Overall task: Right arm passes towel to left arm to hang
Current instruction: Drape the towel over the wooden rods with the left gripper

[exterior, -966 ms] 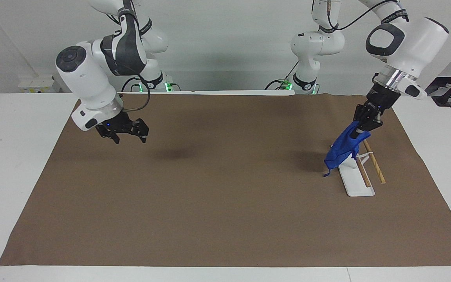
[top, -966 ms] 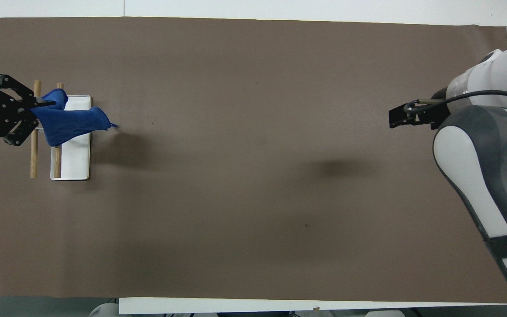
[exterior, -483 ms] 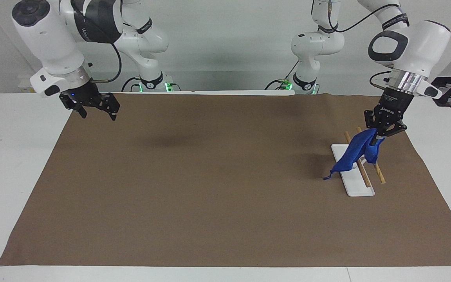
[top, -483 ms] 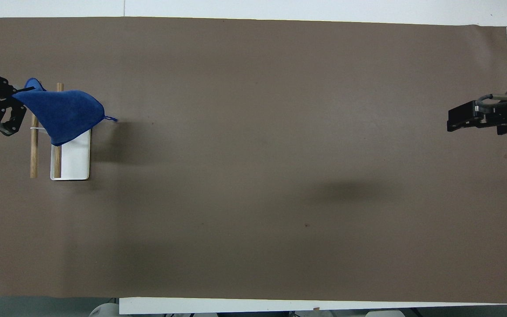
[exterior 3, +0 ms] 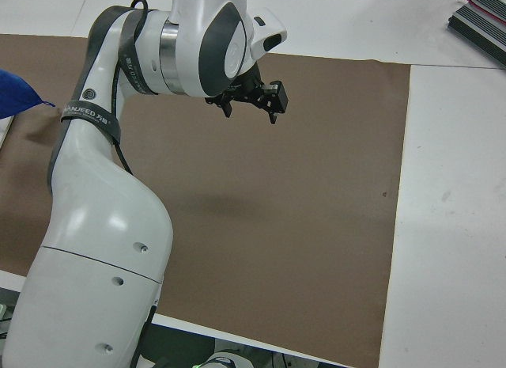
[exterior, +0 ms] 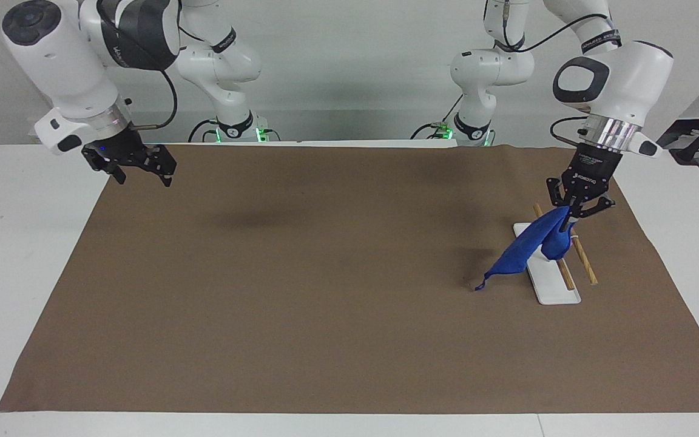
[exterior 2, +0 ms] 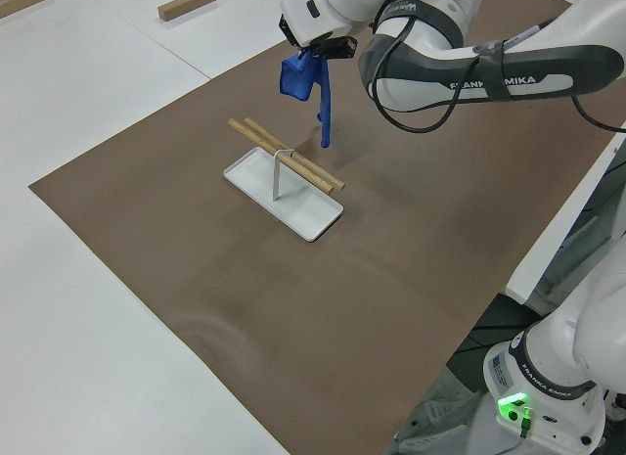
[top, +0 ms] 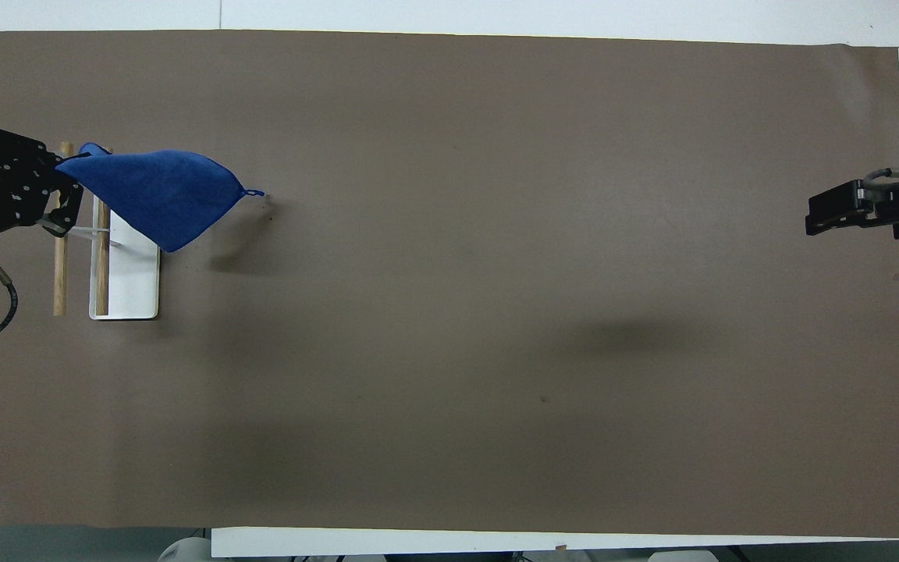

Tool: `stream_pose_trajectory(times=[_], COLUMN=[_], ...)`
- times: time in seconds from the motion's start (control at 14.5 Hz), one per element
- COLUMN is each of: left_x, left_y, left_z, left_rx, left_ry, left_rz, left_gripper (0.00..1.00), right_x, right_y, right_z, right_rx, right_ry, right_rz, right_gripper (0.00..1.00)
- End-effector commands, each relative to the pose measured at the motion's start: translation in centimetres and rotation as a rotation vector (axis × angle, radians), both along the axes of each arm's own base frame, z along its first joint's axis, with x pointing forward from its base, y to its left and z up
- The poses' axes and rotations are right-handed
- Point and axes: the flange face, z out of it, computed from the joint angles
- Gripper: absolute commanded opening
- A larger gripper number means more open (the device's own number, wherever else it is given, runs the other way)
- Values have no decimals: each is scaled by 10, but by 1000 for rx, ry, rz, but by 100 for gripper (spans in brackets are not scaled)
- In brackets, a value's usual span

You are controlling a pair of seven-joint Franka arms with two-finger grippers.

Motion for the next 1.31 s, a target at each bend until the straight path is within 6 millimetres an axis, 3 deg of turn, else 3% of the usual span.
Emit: stream_pose_trajectory(times=[0.0,0.41,0.69,1.03,1.24], left_x=[-8,-6,5,1,-1], left_y=[10,68,88,121,126], left_z=[-11,-10,-1,0,-1], left_rx=[7,224,310,440,498], left_ry=[-4,-127,-185,-225,-242], left_rz=[30,-168,-236,-357,-445], left_gripper=[0,0,0,0,0], right_x=[5,10,9,8,8], right_y=[-7,-16,-16,-12,-13], right_z=[4,10,14,15,15], right_rx=[-4,-5,-2,-1,-1], right_ry=[-7,-23,-29,-26,-26], right_rz=[13,-10,-10,-1,-3], right_gripper=[100,100,100,100,100])
